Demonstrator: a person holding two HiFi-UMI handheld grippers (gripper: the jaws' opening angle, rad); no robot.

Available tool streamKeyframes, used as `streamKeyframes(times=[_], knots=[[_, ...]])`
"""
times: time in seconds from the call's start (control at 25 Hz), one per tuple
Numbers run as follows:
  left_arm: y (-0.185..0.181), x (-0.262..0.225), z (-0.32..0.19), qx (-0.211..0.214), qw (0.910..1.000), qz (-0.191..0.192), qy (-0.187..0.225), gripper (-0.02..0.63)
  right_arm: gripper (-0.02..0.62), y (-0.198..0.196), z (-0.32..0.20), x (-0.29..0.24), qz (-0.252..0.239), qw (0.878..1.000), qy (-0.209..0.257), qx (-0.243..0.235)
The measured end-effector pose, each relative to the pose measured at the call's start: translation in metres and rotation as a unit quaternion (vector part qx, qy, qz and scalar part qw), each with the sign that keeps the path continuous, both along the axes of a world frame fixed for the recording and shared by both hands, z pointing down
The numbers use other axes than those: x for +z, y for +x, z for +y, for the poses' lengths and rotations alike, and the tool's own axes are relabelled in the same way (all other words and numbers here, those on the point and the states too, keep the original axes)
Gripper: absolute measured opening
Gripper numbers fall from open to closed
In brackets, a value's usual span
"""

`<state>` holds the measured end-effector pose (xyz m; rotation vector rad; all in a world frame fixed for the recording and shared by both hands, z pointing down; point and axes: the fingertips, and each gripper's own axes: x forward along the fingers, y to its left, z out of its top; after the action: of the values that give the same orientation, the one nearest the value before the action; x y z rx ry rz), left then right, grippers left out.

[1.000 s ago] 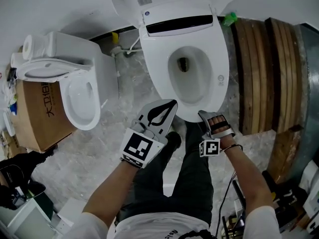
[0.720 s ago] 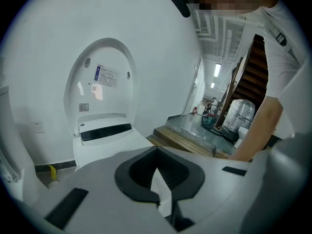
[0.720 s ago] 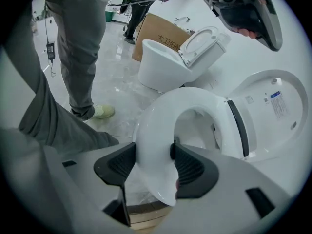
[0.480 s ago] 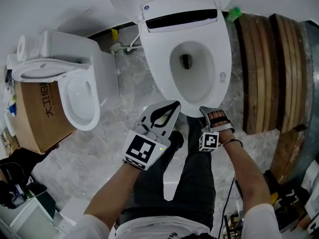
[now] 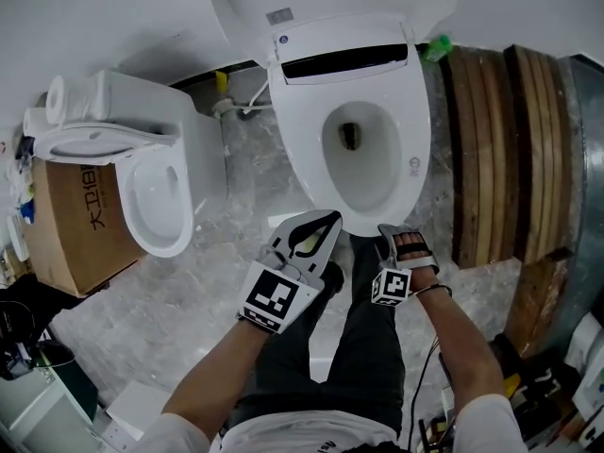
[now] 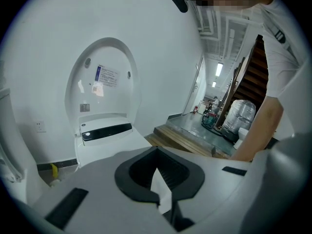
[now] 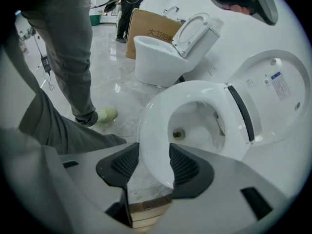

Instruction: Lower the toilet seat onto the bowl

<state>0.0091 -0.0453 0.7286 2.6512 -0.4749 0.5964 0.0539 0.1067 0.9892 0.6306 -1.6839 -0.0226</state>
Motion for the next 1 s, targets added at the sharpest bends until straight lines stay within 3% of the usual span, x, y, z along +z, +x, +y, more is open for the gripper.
streamKeyframes(times=[0.28,0.52,0.76,1.0], knots=[[0.004,-0.038,-0.002,0.009,0.9999,0.005,0.01,0.006,0.108,-0.003,-0.014,-0.077,-0.047,0.996,0.045,0.068],[0.006,-0.083,0.002,0.02,0.9994,0.013,0.024,0.006,0.037,-0.018,-0.043,-0.161,-0.097,0.987,0.085,0.097],[0.006,-0.138,0.013,0.036,0.9985,0.022,0.035,0.006,0.028,-0.023,-0.059,-0.251,-0.139,0.976,0.106,0.132],[0.004,-0.194,0.019,0.049,0.9969,0.034,0.051,0.006,0.023,-0.024,-0.084,-0.345,-0.186,0.953,0.145,0.189]])
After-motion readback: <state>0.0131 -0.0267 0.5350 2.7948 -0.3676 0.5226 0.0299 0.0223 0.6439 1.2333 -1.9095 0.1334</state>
